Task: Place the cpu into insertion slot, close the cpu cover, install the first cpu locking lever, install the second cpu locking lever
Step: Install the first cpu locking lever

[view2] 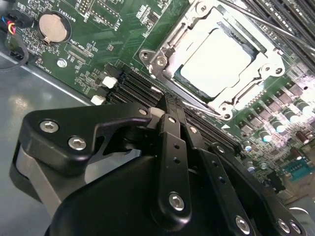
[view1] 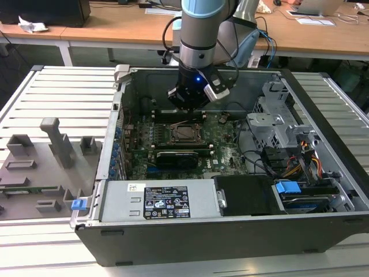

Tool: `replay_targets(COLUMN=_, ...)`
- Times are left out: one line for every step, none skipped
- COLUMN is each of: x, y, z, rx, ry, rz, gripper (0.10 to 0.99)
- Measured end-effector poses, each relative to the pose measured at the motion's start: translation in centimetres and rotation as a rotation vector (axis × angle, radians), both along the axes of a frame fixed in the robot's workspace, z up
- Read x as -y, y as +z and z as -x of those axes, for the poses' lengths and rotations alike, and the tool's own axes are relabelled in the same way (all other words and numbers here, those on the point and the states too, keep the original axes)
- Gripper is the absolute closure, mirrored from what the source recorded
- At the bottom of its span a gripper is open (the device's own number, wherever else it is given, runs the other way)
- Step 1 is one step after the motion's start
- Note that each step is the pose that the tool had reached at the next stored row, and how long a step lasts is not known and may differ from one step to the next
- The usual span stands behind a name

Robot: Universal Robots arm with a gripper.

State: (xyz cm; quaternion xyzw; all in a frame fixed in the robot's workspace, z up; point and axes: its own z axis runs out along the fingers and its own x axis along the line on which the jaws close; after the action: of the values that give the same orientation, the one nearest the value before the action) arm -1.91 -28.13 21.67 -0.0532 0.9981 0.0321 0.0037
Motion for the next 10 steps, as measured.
replay_targets(x=0.03, y=-0.13, z=-0.03, rx=-0.0001, ry=-0.002, rz=-0.017, gripper=0.98)
replay_targets(x=0.04, y=-0.17, z=-0.03, rx=0.0, ry=-0.003, rz=-0.02, gripper=0.98)
replay_targets(x=0.05, y=-0.22, z=-0.04, rx=0.0002, ry=-0.004, rz=-0.022, gripper=0.98)
replay_targets(x=0.09, y=-0.29, z=-0.03, rx=0.0, ry=-0.006, rz=-0.022, gripper=0.98)
replay_targets(x=0.11, y=-0.31, z=-0.03, rx=-0.0001, ry=-0.007, rz=-0.022, gripper=0.98)
replay_targets(x=0.13, y=-0.31, z=-0.04, rx=0.0, ry=-0.009, rz=-0.022, gripper=0.98)
replay_targets(x=0.15, y=-0.32, z=-0.04, rx=0.0001, ry=-0.011, rz=-0.022, gripper=0.98)
replay_targets(x=0.18, y=-0.33, z=-0.06, rx=0.0001, ry=-0.017, rz=-0.022, gripper=0.98)
replay_targets(x=0.2, y=-0.35, z=-0.1, rx=0.0002, ry=-0.024, rz=-0.022, gripper=0.98)
replay_targets(x=0.21, y=-0.36, z=-0.12, rx=0.0002, ry=-0.028, rz=-0.022, gripper=0.98)
